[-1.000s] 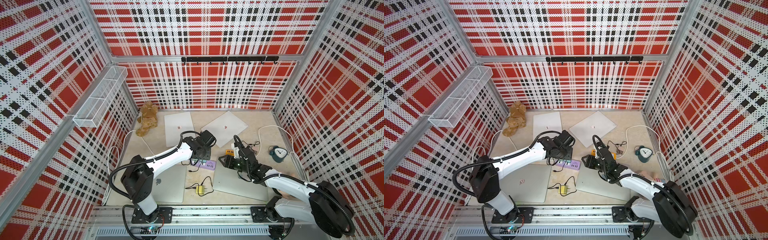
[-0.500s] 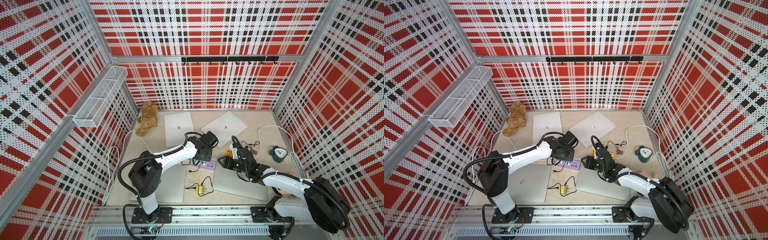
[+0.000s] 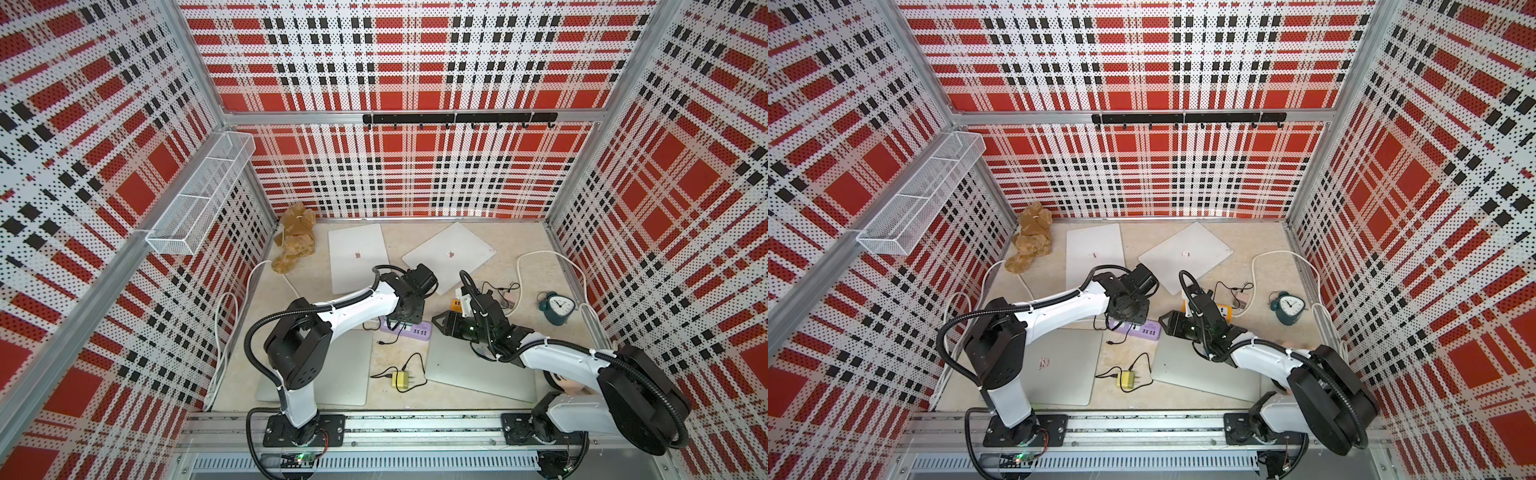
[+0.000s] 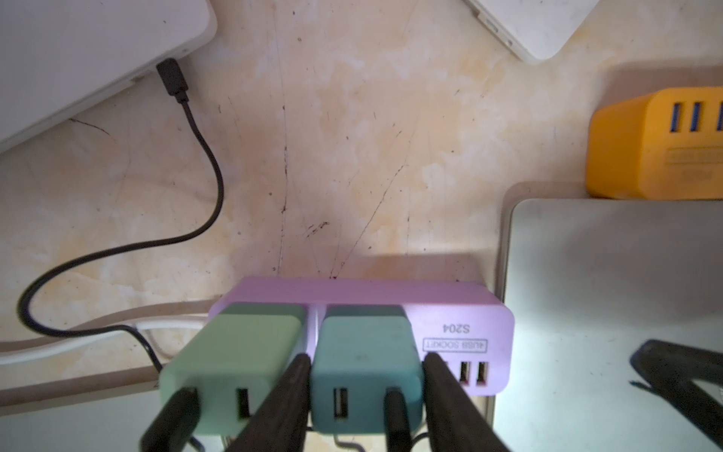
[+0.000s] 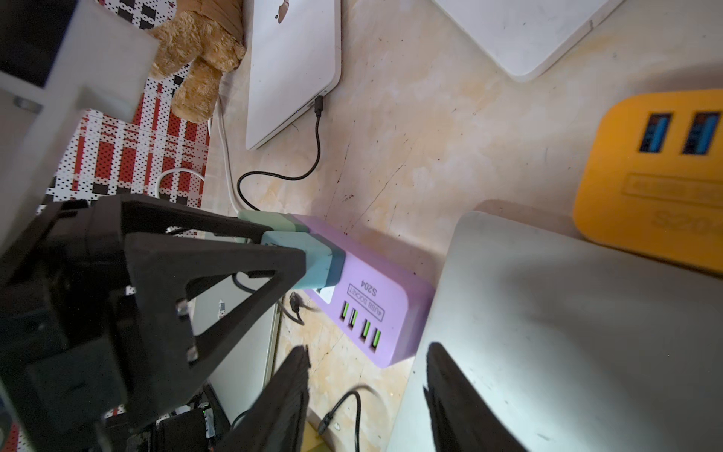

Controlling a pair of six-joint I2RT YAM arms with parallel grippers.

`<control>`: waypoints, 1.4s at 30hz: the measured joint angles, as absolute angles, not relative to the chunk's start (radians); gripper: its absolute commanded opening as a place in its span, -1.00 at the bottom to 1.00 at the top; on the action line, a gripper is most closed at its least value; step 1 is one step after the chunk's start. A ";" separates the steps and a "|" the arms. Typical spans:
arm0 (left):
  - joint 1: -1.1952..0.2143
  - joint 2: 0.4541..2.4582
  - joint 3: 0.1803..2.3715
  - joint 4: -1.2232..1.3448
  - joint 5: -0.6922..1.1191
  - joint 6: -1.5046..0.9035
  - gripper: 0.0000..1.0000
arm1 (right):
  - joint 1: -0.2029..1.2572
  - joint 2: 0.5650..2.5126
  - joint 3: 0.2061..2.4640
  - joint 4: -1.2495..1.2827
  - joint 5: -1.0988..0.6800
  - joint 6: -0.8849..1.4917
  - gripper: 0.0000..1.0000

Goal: Unplug the laptop charger
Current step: Remove the plug from the socket.

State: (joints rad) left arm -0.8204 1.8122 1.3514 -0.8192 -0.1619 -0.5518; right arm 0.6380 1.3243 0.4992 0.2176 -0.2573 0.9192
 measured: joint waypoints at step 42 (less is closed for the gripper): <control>-0.820 1.812 1.351 -0.816 -0.165 -0.553 -0.30 | 0.638 1.605 0.432 0.617 -0.429 1.147 -0.74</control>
